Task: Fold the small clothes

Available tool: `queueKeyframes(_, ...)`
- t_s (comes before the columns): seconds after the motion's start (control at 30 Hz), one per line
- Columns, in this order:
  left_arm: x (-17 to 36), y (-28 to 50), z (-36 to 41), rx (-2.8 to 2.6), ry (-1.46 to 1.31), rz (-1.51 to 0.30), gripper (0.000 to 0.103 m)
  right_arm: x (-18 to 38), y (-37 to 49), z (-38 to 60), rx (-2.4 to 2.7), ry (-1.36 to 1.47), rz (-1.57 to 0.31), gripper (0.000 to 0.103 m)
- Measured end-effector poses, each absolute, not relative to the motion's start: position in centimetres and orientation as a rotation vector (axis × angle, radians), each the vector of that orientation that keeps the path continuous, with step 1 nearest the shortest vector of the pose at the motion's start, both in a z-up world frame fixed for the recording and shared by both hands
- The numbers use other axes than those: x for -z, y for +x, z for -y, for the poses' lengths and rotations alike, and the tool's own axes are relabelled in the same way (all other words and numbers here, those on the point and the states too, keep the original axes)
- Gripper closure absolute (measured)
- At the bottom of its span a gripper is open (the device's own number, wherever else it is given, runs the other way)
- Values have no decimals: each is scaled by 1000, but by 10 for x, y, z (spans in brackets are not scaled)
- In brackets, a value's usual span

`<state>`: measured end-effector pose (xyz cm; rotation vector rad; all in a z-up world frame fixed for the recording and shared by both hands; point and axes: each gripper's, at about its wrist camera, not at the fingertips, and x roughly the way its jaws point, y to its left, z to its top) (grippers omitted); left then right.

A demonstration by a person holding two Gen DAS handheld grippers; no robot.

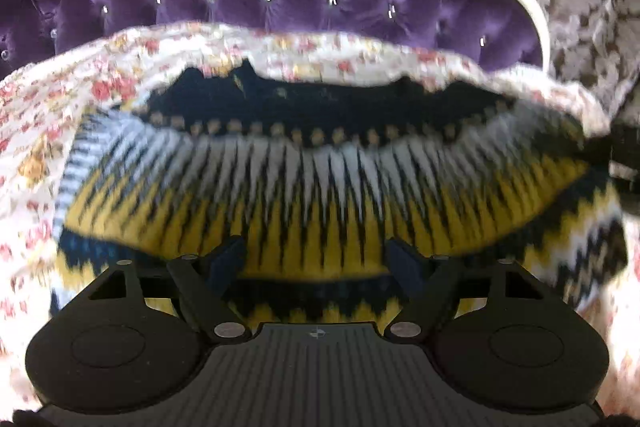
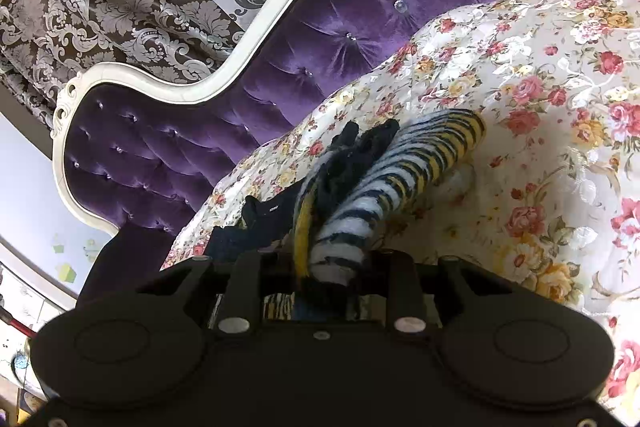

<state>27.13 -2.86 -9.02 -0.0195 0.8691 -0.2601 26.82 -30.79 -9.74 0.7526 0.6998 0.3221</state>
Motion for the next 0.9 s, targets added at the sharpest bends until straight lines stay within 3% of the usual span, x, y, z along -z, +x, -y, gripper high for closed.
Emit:
queueKeyframes(0.27,91,272,30,277,5,-850,25,99,264,302,-282,712,-699,67)
queueKeyframes(0.63,58,260,-60,194,-81,-746,24,62,274,260,-280,599,-702,67)
queueKeyframes(0.9,63,252,-119,141,-173,-748,24,33,298,178,-393,503,-712,67)
